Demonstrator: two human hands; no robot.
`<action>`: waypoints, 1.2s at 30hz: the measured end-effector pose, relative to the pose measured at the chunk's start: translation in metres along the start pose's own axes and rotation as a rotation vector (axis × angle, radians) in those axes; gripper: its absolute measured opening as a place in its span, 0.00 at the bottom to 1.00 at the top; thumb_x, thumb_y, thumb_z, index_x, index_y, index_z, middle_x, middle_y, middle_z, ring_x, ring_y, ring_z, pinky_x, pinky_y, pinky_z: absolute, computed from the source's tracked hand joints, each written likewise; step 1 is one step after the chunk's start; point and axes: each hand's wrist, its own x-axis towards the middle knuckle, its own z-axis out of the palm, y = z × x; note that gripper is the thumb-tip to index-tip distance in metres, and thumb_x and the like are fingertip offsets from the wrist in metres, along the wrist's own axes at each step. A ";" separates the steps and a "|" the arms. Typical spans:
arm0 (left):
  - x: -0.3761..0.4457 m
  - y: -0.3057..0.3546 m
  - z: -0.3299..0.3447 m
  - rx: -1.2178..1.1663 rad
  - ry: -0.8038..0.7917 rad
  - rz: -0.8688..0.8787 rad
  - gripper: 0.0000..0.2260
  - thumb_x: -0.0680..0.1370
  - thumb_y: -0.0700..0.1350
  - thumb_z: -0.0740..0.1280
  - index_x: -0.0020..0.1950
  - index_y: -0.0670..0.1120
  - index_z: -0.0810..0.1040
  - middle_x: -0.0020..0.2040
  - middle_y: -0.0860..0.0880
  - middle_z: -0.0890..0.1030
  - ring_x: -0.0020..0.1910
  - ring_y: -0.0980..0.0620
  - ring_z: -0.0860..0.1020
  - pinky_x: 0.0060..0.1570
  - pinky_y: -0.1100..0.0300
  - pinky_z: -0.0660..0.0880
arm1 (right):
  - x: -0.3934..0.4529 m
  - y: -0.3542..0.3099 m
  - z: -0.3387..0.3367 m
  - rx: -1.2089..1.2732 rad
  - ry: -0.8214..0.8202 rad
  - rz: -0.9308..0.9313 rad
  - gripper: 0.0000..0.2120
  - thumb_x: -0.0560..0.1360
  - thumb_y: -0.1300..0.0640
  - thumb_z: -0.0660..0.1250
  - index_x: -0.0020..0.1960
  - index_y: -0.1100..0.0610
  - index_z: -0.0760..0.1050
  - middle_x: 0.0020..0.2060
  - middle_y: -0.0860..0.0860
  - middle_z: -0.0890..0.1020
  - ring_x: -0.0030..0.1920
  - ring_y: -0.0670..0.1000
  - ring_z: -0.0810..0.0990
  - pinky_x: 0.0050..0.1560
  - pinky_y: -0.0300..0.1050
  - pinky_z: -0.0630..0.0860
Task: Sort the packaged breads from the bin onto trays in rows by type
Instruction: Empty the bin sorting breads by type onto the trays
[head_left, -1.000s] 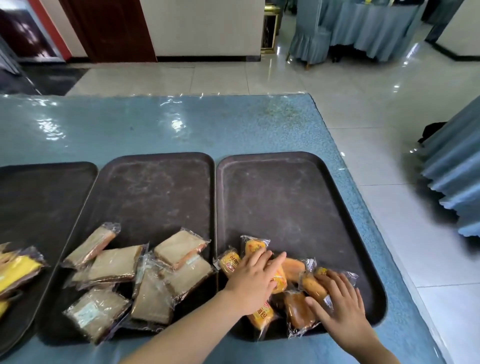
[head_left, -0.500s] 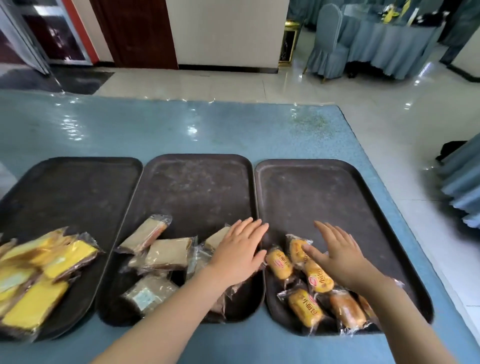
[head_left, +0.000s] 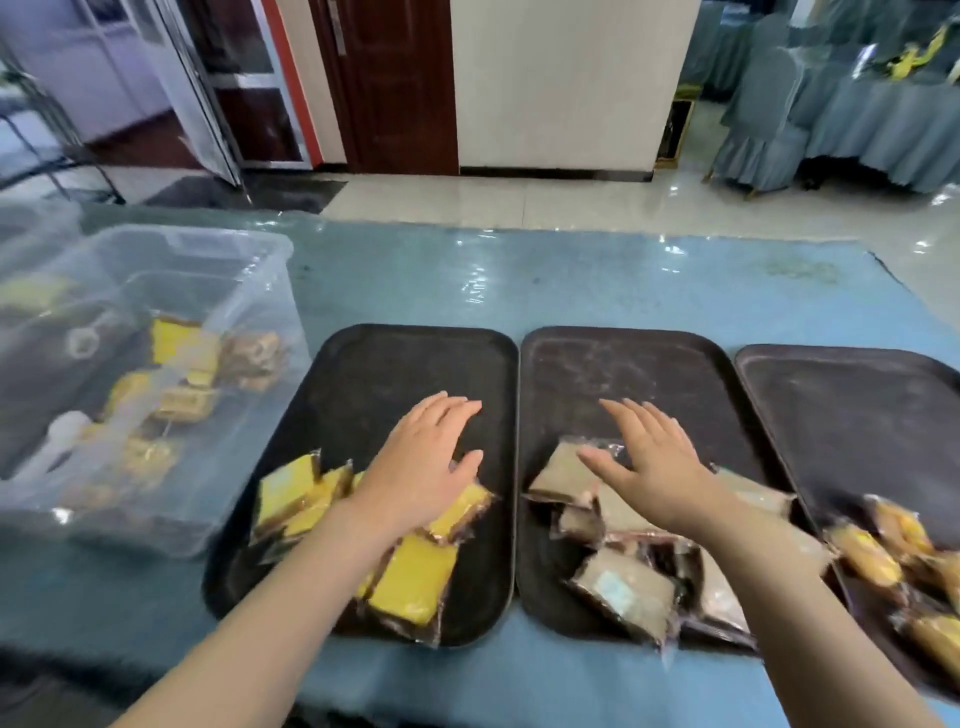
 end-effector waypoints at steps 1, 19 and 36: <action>-0.006 -0.010 -0.016 -0.057 0.006 -0.013 0.23 0.81 0.51 0.60 0.76 0.52 0.62 0.76 0.54 0.63 0.77 0.55 0.53 0.75 0.59 0.51 | 0.003 -0.019 0.002 0.011 0.004 -0.013 0.35 0.77 0.33 0.52 0.78 0.47 0.50 0.78 0.50 0.52 0.78 0.52 0.45 0.77 0.53 0.44; 0.008 -0.185 -0.142 0.102 0.071 0.009 0.23 0.79 0.60 0.56 0.73 0.56 0.66 0.75 0.59 0.62 0.77 0.58 0.52 0.74 0.62 0.45 | 0.120 -0.206 0.035 0.086 -0.105 -0.203 0.32 0.77 0.34 0.51 0.77 0.44 0.50 0.78 0.45 0.50 0.77 0.46 0.42 0.77 0.50 0.43; 0.009 -0.441 -0.258 0.248 -0.225 -0.057 0.23 0.79 0.58 0.61 0.73 0.54 0.67 0.75 0.54 0.63 0.75 0.52 0.59 0.73 0.55 0.57 | 0.190 -0.472 0.090 -0.204 -0.266 -0.348 0.33 0.78 0.35 0.56 0.77 0.44 0.50 0.78 0.48 0.49 0.78 0.50 0.43 0.76 0.52 0.42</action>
